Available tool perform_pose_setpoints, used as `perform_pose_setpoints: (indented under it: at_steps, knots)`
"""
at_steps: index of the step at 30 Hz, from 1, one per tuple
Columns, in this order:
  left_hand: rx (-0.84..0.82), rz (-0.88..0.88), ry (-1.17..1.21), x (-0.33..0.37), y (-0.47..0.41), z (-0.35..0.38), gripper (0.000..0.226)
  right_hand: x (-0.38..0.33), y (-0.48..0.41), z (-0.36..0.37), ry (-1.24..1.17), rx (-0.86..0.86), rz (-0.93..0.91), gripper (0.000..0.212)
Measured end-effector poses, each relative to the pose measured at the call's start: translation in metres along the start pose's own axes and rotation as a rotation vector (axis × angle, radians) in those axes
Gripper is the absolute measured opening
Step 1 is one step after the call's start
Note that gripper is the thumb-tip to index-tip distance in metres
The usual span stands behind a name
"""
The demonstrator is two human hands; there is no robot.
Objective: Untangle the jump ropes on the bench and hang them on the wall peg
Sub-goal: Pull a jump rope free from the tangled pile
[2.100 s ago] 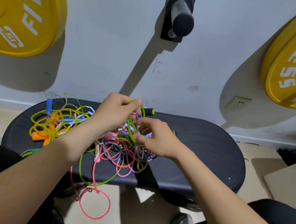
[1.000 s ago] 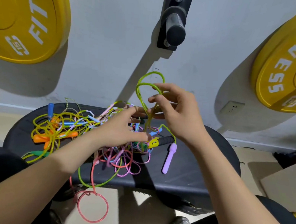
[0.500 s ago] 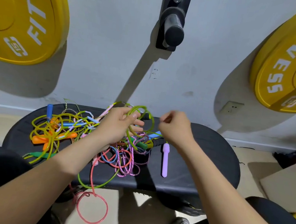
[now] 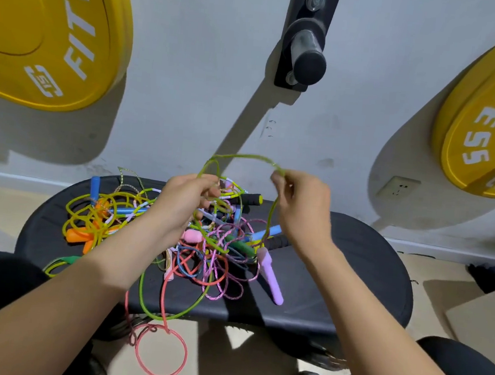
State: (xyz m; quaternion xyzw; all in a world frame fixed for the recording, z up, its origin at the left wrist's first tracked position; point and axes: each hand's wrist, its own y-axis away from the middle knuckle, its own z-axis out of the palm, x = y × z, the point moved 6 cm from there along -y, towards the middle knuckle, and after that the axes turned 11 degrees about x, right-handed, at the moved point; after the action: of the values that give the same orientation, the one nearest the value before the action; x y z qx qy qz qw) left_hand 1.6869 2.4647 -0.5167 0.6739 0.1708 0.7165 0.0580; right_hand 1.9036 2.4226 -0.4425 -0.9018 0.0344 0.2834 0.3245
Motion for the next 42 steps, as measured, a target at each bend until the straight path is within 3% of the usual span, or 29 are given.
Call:
perform_pose_setpoints:
  at_steps: [2,6,9,11,13,17,21,23,25,28,31,34,36,38,42]
  knots:
    - [-0.006,0.001,-0.029,-0.001,-0.002,0.0,0.01,-0.007,-0.011,-0.018,-0.006,0.08,0.006,0.034]
    - [-0.074,0.041,-0.198,0.003,0.011,0.009,0.029,-0.025,-0.019,-0.037,-0.081,0.134,0.018,0.031]
    - [-0.293,0.126,-0.301,0.006,0.026,0.022,0.051,-0.039,-0.023,-0.042,-0.294,0.228,0.038,0.024]
    - [-0.498,0.177,-0.332,0.003,0.04,0.034,0.055,-0.043,-0.024,-0.037,-0.433,0.145,0.092,0.024]
    - [-0.553,0.235,-0.323,0.0,0.047,0.042,0.047,-0.045,-0.022,-0.028,-0.593,0.014,0.167,0.026]
    - [-0.451,0.404,-0.406,0.002,0.045,0.045,0.014,-0.044,-0.018,-0.015,-0.934,-0.087,0.442,0.029]
    - [-0.549,0.453,-0.512,-0.001,0.048,0.047,0.014,-0.032,-0.009,-0.004,-1.068,-0.229,0.665,0.029]
    - [-0.52,0.467,-0.526,-0.005,0.047,0.049,0.009,-0.028,-0.007,-0.001,-1.087,-0.267,0.717,0.027]
    - [-0.402,0.441,-0.524,-0.01,0.039,0.047,0.014,-0.021,-0.007,0.0,-0.957,-0.214,0.714,0.021]
    - [-0.217,0.43,-0.531,-0.01,0.033,0.039,0.023,-0.005,0.0,-0.003,-0.346,-0.172,0.524,0.03]
    - [-0.128,0.355,-0.421,-0.009,0.029,0.032,0.022,-0.001,0.02,0.005,0.093,-0.405,0.329,0.025]
    - [-0.093,0.283,-0.321,-0.011,0.025,0.028,0.023,-0.002,0.044,0.023,0.156,-0.635,0.3,0.039]
    - [-0.101,0.231,-0.251,-0.013,0.024,0.028,0.024,-0.005,0.049,0.033,0.149,-0.595,0.224,0.044]
    - [-0.1,0.203,-0.219,-0.014,0.022,0.026,0.026,-0.006,0.049,0.037,0.124,-0.546,0.179,0.036]
    - [-0.052,0.154,-0.151,-0.013,0.017,0.018,0.025,0.006,0.049,0.044,0.125,-0.606,0.215,0.029]
